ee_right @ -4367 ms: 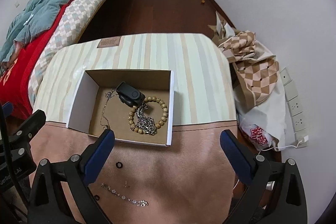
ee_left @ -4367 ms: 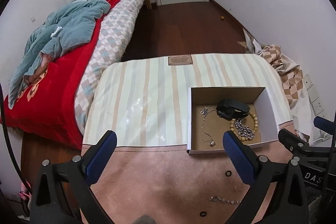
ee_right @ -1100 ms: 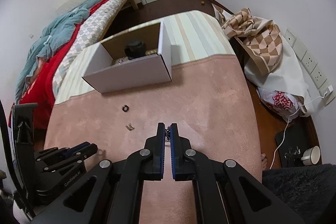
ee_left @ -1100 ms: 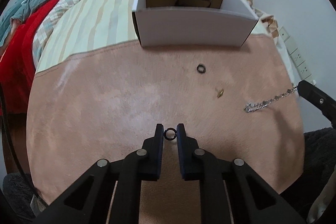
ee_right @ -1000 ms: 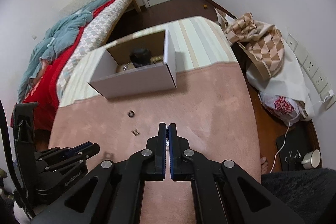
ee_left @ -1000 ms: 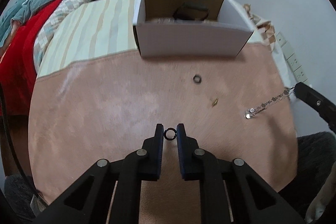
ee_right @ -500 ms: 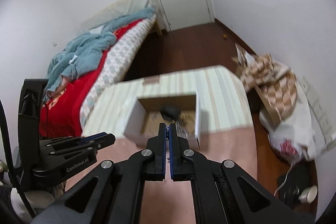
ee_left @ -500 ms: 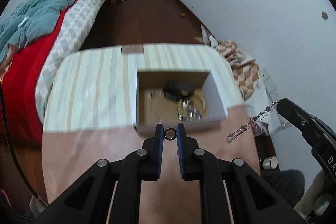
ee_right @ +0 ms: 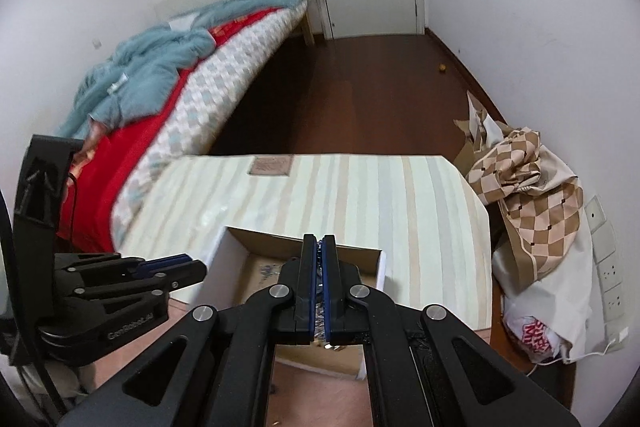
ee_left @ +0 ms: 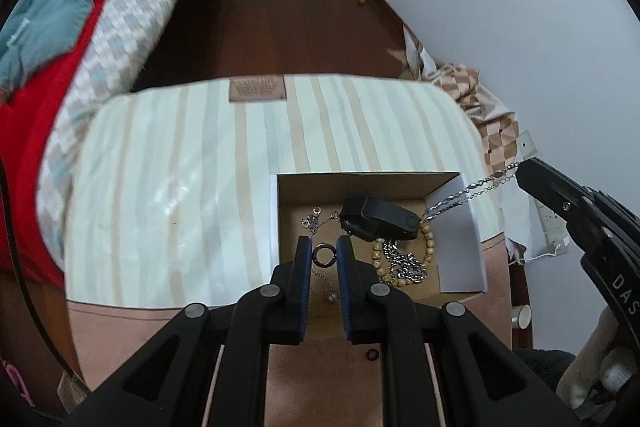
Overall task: Organize jewelry
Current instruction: 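Carry the black ring and silver chain over the white box with both tools, then open both tools to drop the ring and chain into the box, then withdraw both tools from the box back over the table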
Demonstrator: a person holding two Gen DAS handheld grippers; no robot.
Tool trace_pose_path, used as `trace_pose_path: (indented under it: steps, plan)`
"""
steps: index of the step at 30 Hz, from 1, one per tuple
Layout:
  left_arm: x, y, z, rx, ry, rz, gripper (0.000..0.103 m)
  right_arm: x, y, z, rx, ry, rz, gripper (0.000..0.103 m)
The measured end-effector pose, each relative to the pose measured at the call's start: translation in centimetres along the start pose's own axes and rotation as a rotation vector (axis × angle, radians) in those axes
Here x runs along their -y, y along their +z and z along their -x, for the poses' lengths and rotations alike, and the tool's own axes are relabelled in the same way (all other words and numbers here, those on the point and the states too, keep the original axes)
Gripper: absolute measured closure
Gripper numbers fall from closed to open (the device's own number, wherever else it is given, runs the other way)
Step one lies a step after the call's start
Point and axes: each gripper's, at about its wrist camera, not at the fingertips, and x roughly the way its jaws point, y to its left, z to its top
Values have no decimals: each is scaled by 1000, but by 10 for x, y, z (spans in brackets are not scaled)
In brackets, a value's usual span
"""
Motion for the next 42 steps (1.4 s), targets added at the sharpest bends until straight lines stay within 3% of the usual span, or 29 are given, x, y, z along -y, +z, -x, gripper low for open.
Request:
trace_pose_path:
  steps: [6,8,10,12,13,14,15,17,18,19,20,24,25,31,39,42]
  plan:
    - [-11,12,-22,-70,2,59,90,8,4,-38,-92,-6,10,101]
    - [-12,16,-21,-61,15,60,85,10,4,-48,-129,-3,17,100]
    - [-14,18,-17,-36,45,62,48,8,3,-57,-173,-19,35,100]
    - [-17,17,-9,3,63,71,31,10,2,-62,-199,-36,36,99]
    - [-18,17,-6,15,72,72,30,11,1,-63,-203,-40,36,98]
    - [-19,17,-4,24,92,68,30,13,0,-62,-204,-42,30,94]
    - [-19,16,-2,31,117,62,29,14,0,-61,-202,-48,26,78]
    - [-21,15,2,44,149,55,18,17,-1,-56,-197,-57,13,49]
    - [-21,11,6,57,169,52,9,18,-2,-53,-195,-58,4,38]
    - [-22,8,8,64,181,49,4,19,-3,-50,-196,-62,2,34]
    - [-23,5,9,68,193,47,4,18,-6,-47,-200,-76,2,32]
    - [-23,-10,11,69,230,37,4,15,-20,-41,-226,-124,-4,6]
    - [-23,-12,11,67,234,37,4,15,-24,-41,-234,-141,-6,5]
    - [-24,-31,22,76,274,45,3,13,-45,-33,-261,-179,-34,3]
    - [-25,-64,60,172,341,82,3,0,-57,11,-183,-172,-54,2]
    - [-31,-91,60,173,385,110,3,-9,-91,16,-187,-145,-66,2]
